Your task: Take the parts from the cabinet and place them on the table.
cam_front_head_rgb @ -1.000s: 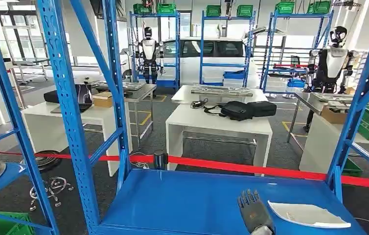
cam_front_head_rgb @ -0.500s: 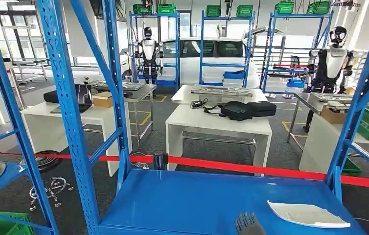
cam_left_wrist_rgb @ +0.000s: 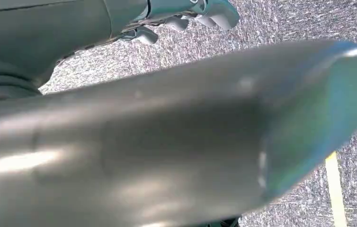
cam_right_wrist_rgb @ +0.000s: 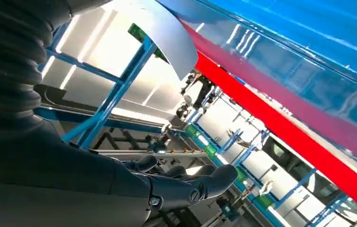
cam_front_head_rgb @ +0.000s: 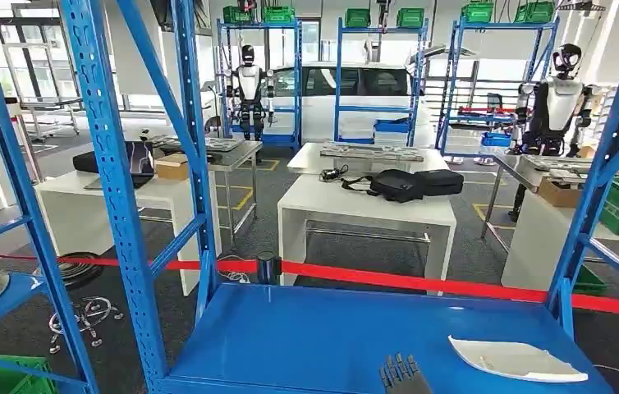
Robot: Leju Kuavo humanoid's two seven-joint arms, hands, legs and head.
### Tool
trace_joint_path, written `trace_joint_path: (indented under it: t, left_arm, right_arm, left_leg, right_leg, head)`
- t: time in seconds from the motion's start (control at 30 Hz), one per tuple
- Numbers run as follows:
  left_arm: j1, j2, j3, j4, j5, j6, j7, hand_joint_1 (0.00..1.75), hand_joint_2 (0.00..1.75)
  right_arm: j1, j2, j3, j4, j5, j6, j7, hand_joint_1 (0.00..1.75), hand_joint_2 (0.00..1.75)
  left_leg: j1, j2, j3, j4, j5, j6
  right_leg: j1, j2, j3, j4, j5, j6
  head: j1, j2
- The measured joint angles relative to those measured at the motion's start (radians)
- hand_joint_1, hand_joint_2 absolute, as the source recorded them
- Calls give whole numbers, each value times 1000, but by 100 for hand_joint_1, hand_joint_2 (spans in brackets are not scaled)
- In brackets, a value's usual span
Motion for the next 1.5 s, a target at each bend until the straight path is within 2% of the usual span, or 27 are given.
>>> trace_joint_path:
  t: [0.47, 0.7, 0.97, 1.0, 1.2, 1.4, 1.5]
  left_arm:
    - [0, 0, 0, 0, 0, 0, 2, 0, 0]
    - [0, 0, 0, 0, -3, -2, 13, 0, 0]
    - [-2, -1, 0, 0, -10, -8, 9, 0, 0]
    - [-2, -1, 0, 0, -11, -8, 9, 0, 0]
    - [-2, -1, 0, 0, -14, -8, 12, 0, 0]
    - [7, 5, 0, 0, -11, -10, 10, 0, 0]
    - [7, 7, 1, 0, -5, -10, 3, 0, 0]
  right_arm:
    - [0, 1, 0, 0, 0, -2, 8, 0, 0]
    - [-1, 1, 0, 0, 19, 63, 11, 0, 0]
    - [-18, 10, 0, 0, 18, 59, 10, 0, 0]
    - [-21, 12, 0, 0, 18, 55, 11, 0, 175]
    - [-48, 12, -1, 0, 18, 42, 42, 0, 175]
    - [-64, -89, -13, 5, 11, 43, 63, 0, 175]
    - [-56, -118, -23, 8, 0, 51, 66, 0, 175]
  left_leg:
    - [0, 0, 0, 0, 0, 0]
    - [0, 0, 0, 0, 0, 0]
    - [0, 0, 0, 0, 0, 0]
    - [0, 0, 0, 0, 0, 0]
    - [0, 0, 0, 0, 0, 0]
    - [-1, -2, -1, 0, 0, 1]
    - [-2, 1, 0, 0, 0, 1]
  right_leg:
    - [0, 0, 0, 0, 0, 0]
    - [0, 0, 0, 0, 0, 0]
    - [0, 0, 0, 0, 0, 0]
    - [0, 0, 0, 0, 0, 0]
    - [0, 0, -2, 0, 0, 0]
    - [-1, -2, 1, 0, 0, 0]
    - [-2, 1, -1, 0, 1, 1]
  head:
    - [0, 0]
    - [0, 0]
    - [0, 0]
    - [0, 0]
    - [0, 0]
    - [0, 0]
    - [0, 0]
